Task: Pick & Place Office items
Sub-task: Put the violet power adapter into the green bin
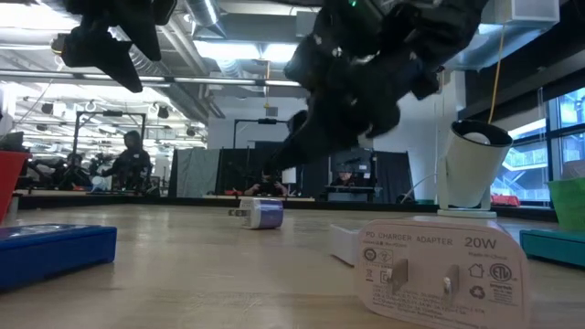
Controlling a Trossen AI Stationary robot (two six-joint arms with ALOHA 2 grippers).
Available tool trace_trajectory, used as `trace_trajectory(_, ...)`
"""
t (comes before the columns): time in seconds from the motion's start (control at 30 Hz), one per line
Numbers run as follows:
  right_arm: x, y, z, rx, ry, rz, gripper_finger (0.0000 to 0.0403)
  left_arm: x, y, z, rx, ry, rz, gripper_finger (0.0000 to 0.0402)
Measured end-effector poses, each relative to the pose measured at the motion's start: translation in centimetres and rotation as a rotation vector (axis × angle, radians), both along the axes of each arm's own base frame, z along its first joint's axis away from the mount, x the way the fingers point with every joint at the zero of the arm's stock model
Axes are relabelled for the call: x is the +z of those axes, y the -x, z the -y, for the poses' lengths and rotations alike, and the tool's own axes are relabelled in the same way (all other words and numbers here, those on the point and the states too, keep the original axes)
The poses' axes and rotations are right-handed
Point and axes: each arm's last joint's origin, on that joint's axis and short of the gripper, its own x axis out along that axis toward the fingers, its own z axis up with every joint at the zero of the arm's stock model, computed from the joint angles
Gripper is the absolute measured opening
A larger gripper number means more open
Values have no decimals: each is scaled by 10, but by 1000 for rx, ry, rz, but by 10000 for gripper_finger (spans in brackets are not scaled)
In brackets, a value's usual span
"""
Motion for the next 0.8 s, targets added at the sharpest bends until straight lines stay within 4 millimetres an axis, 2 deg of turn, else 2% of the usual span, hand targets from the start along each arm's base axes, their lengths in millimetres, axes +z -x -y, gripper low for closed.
trace_trajectory(0.33,-38,-9,11,26,64,-5,227,0,0,-2,16,-27,5,252)
trace_trajectory(0.53,-48,-11,16,14,40,-26,227,0,0,-2,26,-44,11,252)
trace_trajectory(0.8,-49,-12,16,-63,-49,-40,211,0,0,-3,46,-77,20,252)
